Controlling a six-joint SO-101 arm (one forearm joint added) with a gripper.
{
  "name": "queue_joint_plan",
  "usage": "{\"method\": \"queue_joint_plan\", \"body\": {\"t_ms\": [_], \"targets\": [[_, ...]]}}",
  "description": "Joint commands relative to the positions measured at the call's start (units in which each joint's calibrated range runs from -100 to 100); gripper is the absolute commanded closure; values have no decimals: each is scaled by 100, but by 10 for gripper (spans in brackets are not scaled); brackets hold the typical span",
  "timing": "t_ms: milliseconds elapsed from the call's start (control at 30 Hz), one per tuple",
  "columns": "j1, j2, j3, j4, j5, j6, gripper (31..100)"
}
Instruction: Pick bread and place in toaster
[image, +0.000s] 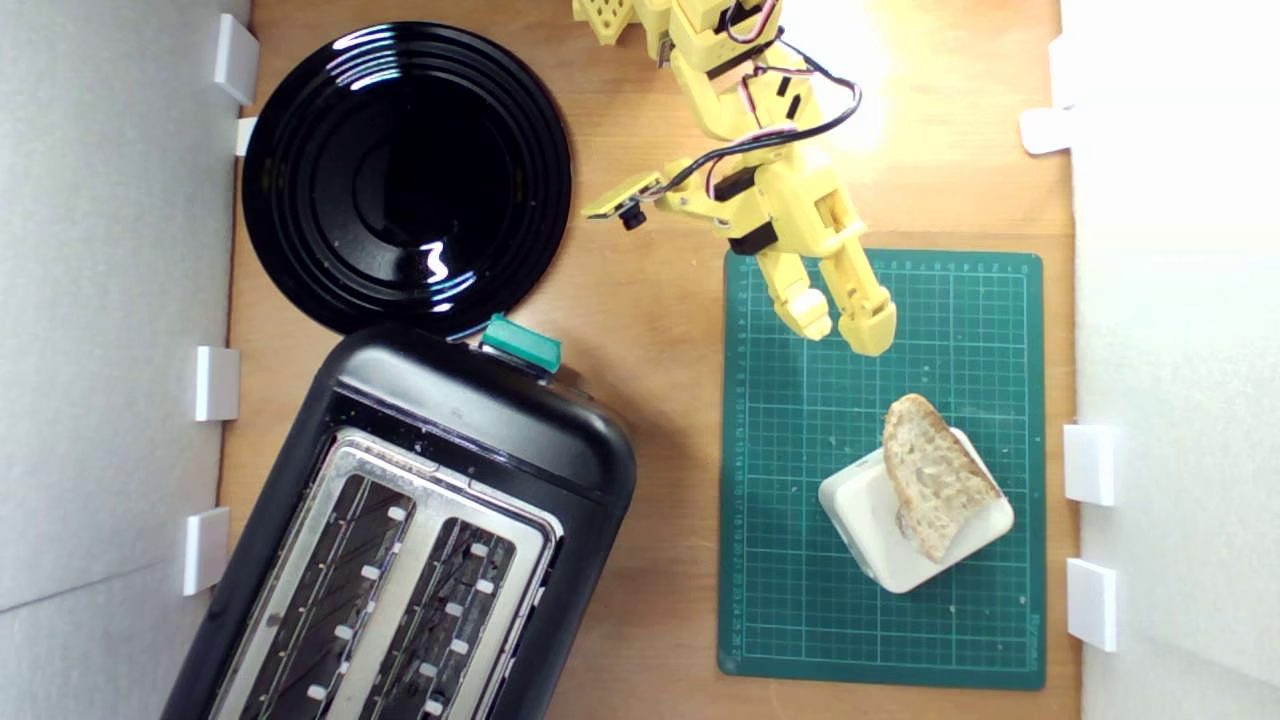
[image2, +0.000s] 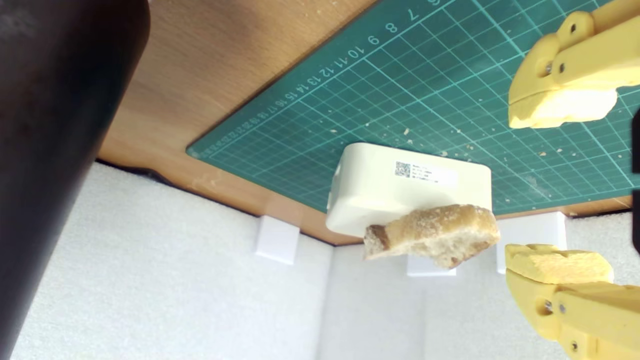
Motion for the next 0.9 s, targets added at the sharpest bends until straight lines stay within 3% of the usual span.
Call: {"method": "queue_joint_plan", "body": {"t_ms": [0, 867], "targets": [[-64, -10, -420, -18, -230, -110, 455], [-225, 1288, -2109, -45, -222, -152, 411]]}}
